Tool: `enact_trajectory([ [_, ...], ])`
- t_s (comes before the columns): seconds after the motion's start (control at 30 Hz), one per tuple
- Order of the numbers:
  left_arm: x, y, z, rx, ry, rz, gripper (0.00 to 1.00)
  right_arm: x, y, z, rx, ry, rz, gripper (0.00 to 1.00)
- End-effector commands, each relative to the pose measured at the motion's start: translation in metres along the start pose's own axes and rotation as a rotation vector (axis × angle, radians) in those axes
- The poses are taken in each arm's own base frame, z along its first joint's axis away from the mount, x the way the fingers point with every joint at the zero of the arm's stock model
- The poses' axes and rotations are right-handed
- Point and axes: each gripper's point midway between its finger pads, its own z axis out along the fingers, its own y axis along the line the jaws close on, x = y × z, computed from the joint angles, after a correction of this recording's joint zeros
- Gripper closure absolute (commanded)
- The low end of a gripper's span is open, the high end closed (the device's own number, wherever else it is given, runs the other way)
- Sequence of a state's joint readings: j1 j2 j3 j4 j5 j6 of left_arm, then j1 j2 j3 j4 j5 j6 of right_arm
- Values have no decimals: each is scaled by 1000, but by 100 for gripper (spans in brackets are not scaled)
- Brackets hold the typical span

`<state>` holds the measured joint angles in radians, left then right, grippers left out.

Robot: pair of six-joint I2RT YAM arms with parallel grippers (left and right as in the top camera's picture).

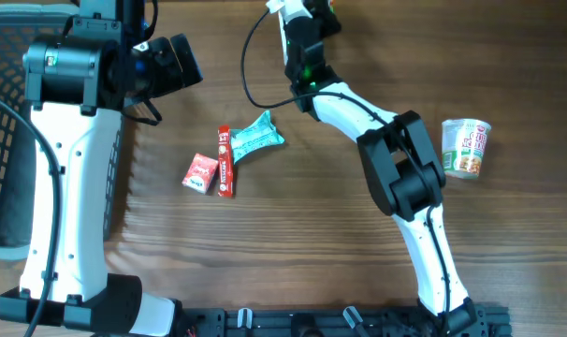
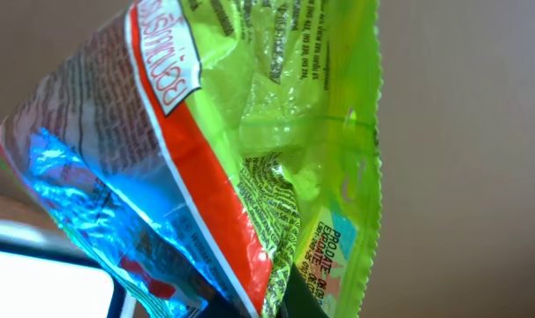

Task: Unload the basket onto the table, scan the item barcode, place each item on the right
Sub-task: 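Hold the green snack bag in front of the white scanner, then carry the green snack bag right and drop it near the cup noodles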

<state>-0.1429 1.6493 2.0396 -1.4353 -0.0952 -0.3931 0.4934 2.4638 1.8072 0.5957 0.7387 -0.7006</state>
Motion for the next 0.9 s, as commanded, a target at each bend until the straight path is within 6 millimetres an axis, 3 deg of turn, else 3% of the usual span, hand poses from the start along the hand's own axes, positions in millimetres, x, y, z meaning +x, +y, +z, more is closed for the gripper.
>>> enact_trajectory([
  [0.0, -1, 1, -1, 3, -1, 16, 0, -1, -4, 2, 11, 12, 202, 96],
  [0.13, -1, 1, -1, 3, -1, 16, 0, -26, -29, -2, 42, -36, 248, 96],
  [0.27, -1, 1, -1, 3, -1, 16, 0, -62, -74, -15, 56, -64, 322, 96],
  [0.37, -1, 1, -1, 3, -1, 16, 0, -82, -93, -34, -80, -17, 366, 96],
  [0.47, -1, 1, -1, 3, -1, 16, 0, -79, -103, -67, -264, 107, 422, 96],
  [0.53, -1, 1, -1, 3, -1, 16, 0, -64, -110, -91, -370, 221, 441, 96],
  [0.57, -1, 1, -1, 3, -1, 16, 0, -46, -115, -111, -436, 328, 457, 96],
  [0.67, -1, 1, -1, 3, -1, 16, 0, -10, -108, -147, -599, 507, 415, 96],
  [0.73, -1, 1, -1, 3, -1, 16, 0, 34, -97, -184, -740, 718, 350, 96],
  [0.87, -1, 1, -1, 3, -1, 16, 0, 113, -88, -228, -821, 1033, 255, 96],
])
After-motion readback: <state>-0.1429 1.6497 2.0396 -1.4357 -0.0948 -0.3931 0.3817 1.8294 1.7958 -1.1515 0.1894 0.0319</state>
